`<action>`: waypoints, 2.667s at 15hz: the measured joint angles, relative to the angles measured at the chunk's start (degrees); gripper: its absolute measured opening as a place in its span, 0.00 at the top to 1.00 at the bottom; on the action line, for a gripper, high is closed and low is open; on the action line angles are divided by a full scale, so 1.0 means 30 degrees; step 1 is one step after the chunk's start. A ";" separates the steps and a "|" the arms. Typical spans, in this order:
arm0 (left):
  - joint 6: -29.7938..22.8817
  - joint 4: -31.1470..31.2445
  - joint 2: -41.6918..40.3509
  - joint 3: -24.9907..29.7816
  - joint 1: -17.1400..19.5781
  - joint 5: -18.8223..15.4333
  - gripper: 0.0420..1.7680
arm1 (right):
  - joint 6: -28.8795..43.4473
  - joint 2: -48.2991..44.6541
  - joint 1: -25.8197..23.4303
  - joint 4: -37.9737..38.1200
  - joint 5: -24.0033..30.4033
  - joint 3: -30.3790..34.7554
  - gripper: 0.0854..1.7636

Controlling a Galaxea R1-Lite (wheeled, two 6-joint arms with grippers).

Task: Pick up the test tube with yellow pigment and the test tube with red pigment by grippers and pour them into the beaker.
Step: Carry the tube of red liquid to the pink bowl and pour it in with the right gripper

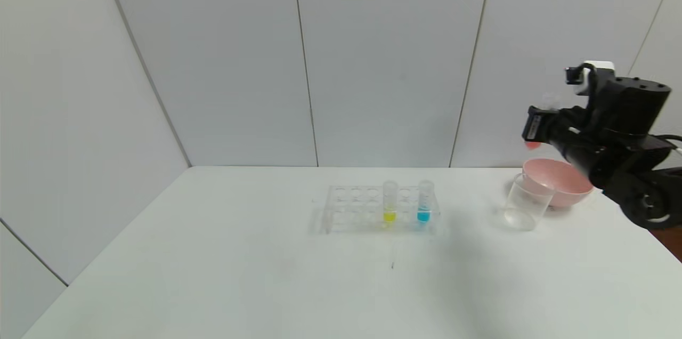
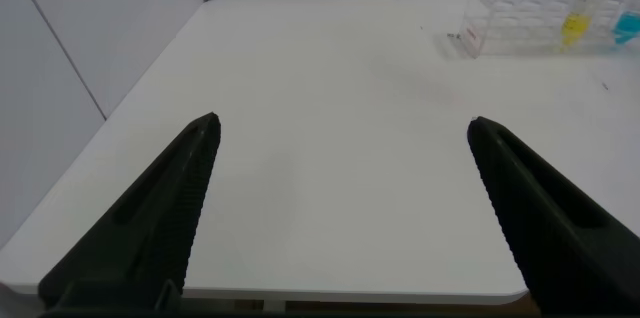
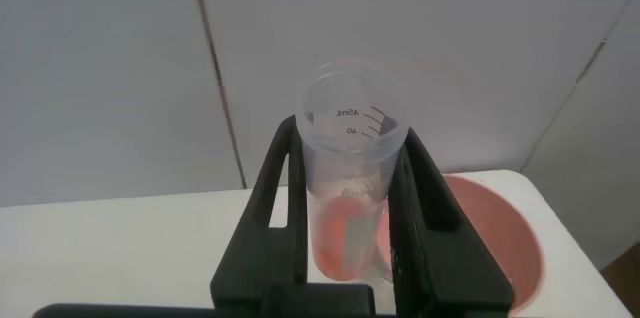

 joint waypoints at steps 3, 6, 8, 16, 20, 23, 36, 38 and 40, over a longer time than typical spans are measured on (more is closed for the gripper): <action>0.0000 0.0000 0.0000 0.0000 0.0000 0.0000 0.00 | -0.0406 -0.1077 -0.3734 -0.0711 0.4015 0.1849 0.74; 0.0000 0.0000 0.0000 0.0000 0.0000 0.0000 0.00 | -0.3450 -0.1564 -0.6713 -0.0975 0.8546 0.2905 0.74; 0.0008 0.0000 0.0000 0.0000 0.0000 0.0000 0.00 | -0.5872 -0.1666 -0.7753 -0.1276 1.0382 0.3482 0.74; 0.0000 0.0000 0.0000 0.0000 0.0000 0.0000 0.00 | -1.3970 -0.1463 -0.7989 -0.1812 1.3938 0.4966 0.74; 0.0000 0.0000 0.0000 0.0000 0.0000 0.0000 0.00 | -1.8481 -0.0610 -0.7871 -0.1776 1.3966 0.4807 0.74; 0.0000 0.0000 0.0000 0.0000 0.0000 0.0000 0.00 | -2.0549 0.0236 -0.7668 -0.1760 1.3909 0.4368 0.74; -0.0008 0.0000 0.0000 0.0000 0.0000 0.0000 0.00 | -2.8315 0.1971 -0.5656 -0.1268 0.8883 0.2950 0.74; 0.0008 0.0000 0.0000 0.0000 0.0000 0.0000 0.00 | -2.8806 0.2056 -0.5445 -0.1394 0.8566 0.2637 0.74; 0.0000 0.0000 0.0000 0.0000 0.0000 0.0000 0.00 | -2.8953 0.2113 -0.5291 -0.1475 0.8558 0.2540 0.74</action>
